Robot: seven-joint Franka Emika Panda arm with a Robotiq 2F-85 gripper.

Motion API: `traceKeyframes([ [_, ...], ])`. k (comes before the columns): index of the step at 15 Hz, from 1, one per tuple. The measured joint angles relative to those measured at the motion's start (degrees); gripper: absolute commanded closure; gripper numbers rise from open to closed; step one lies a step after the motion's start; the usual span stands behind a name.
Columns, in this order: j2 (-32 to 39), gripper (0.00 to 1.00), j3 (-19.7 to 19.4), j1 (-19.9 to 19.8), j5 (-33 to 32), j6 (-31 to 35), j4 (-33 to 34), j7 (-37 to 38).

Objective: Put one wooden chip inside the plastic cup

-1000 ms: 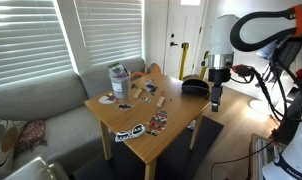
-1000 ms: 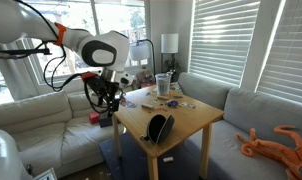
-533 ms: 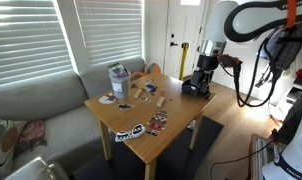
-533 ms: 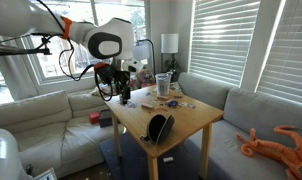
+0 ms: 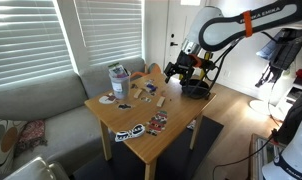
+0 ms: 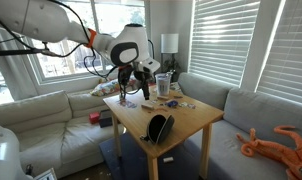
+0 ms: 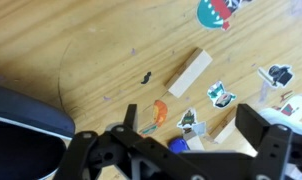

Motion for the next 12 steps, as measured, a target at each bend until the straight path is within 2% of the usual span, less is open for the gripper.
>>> traceKeyframes([
  [2, 3.15, 0.00, 1.14, -0.12, -4.71, 4.91, 0.01, 8.29],
  [5, 5.70, 0.00, 1.49, -0.19, -12.34, 6.93, 0.38, 19.78],
  [8, 5.85, 0.00, 1.47, -0.28, -13.24, 6.56, 0.80, 21.61],
  [12, 7.45, 0.00, 1.57, 0.88, -9.98, 0.73, 3.87, 24.02],
])
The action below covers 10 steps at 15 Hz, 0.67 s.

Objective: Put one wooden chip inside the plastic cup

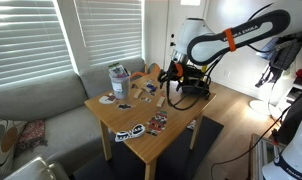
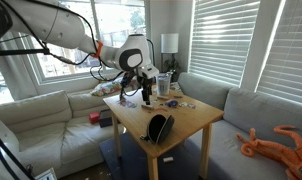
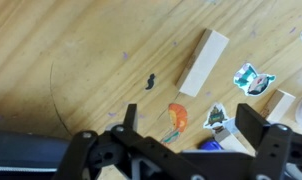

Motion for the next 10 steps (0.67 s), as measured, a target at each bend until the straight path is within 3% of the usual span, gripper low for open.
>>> traceKeyframes([
  [4, 3.50, 0.00, 0.01, 0.94, 3.13, -6.03, 5.34, 3.42],
  [7, 6.81, 0.00, 0.01, 1.25, 3.32, -7.01, 7.60, 7.29],
  [8, 7.86, 0.04, 0.00, 1.38, 3.43, -7.00, 8.00, 8.43],
  [9, 8.85, 0.28, -0.03, 1.51, 3.63, -6.99, 8.30, 9.33],
  [10, 9.73, 0.29, -0.09, 1.64, 3.75, -6.99, 8.61, 10.15],
])
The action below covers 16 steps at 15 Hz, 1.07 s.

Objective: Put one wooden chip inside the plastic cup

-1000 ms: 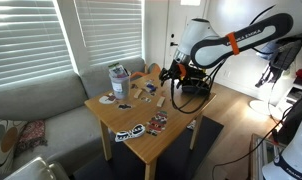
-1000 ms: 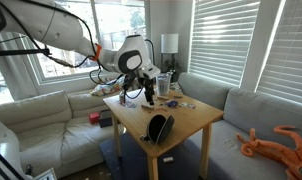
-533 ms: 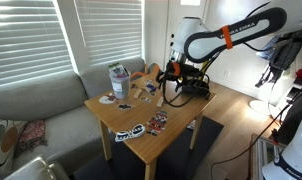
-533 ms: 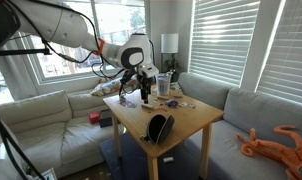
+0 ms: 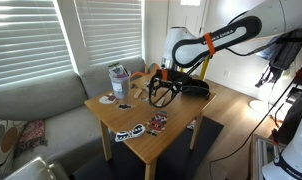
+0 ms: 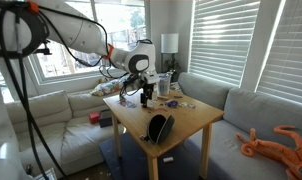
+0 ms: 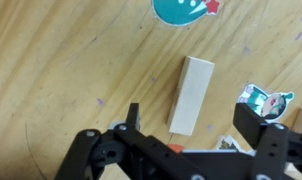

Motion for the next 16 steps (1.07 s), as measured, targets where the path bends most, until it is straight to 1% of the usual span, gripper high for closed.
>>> traceKeyframes([
  [1, 0.84, 0.32, -0.04, 0.10, 0.08, 0.00, 0.32, 0.68],
  [2, 1.51, 0.39, -0.05, 0.17, 0.19, 0.01, 0.66, 1.13],
  [4, 2.51, 0.55, -0.07, 0.27, 0.46, 0.01, 1.17, 1.99],
  [5, 2.84, 0.61, -0.08, 0.30, 0.53, 0.01, 1.40, 2.30],
  [6, 3.07, 0.69, -0.08, 0.33, 0.56, 0.01, 1.61, 2.61],
  [10, 3.25, 0.95, -0.10, 0.43, 0.61, 0.00, 2.31, 3.18],
  [12, 3.12, 0.93, -0.10, 0.54, 0.86, 0.30, 2.51, 2.98],
  [13, 2.75, 0.71, -0.10, 0.61, 0.87, 1.57, 2.49, 2.22],
  [15, 1.11, 0.71, -0.19, 0.63, 0.85, 3.84, 2.07, 0.40],
  [16, 0.29, 0.93, -0.29, 0.63, 0.85, 3.89, 1.91, -0.06],
])
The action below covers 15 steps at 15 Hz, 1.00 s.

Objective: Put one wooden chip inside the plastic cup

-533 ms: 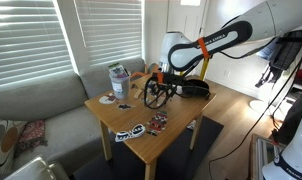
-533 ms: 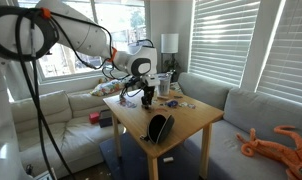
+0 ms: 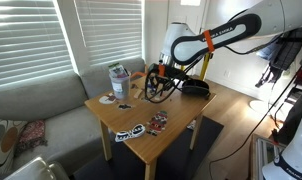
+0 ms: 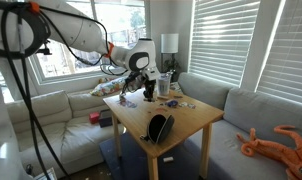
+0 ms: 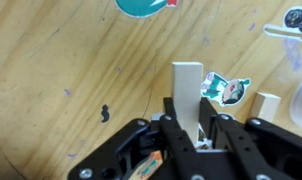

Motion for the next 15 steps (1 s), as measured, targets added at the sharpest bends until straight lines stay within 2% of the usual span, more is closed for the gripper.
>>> traceKeyframes([
  [3, -0.70, 0.93, -0.12, 0.07, -0.21, 1.03, -0.14, -0.25],
  [5, 0.19, 0.93, -0.12, 0.93, -4.61, 6.26, 1.19, 0.73],
  [10, 3.17, 0.93, -0.11, 5.63, -19.88, 6.61, 12.87, 1.77],
  [15, 9.09, 0.93, -0.77, 9.39, -32.09, 7.62, 24.52, -0.41],
])
